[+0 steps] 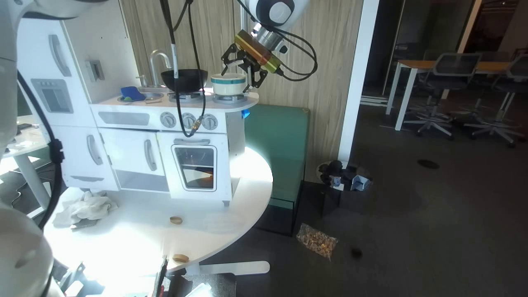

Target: Pour the contents in the pot into the black bowl then use the spoon to stir it

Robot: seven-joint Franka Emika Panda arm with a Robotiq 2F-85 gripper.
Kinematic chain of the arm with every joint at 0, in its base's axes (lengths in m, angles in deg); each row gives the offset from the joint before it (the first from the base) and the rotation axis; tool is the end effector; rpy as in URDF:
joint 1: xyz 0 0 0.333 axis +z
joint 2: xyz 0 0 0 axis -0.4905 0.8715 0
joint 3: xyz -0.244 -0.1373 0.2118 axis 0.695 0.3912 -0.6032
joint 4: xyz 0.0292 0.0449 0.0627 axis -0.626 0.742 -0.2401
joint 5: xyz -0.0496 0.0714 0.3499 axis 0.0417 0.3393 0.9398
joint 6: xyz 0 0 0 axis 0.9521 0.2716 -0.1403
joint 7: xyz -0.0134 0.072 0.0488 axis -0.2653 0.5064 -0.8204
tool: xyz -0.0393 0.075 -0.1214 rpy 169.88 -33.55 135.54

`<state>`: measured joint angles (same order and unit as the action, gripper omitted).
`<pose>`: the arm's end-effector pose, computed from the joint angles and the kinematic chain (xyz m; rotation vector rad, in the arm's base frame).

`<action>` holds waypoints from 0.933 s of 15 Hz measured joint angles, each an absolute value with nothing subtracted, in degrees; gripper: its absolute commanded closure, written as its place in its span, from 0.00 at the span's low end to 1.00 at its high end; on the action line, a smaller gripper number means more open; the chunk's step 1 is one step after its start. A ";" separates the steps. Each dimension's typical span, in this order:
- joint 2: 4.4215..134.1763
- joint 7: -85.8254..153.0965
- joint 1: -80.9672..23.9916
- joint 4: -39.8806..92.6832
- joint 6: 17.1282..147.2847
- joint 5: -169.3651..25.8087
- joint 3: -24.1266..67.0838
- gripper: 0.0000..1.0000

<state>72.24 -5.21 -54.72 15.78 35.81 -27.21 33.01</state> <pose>0.5442 -0.3037 0.5202 -2.4870 0.2086 -0.2896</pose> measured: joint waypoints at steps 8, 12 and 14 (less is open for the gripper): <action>72.36 -4.49 -54.78 15.73 34.33 -27.21 32.24 0.47; 72.27 -4.49 -54.80 15.12 33.38 -27.21 32.20 0.80; 72.25 -4.49 -54.80 14.97 33.06 -27.21 32.20 0.90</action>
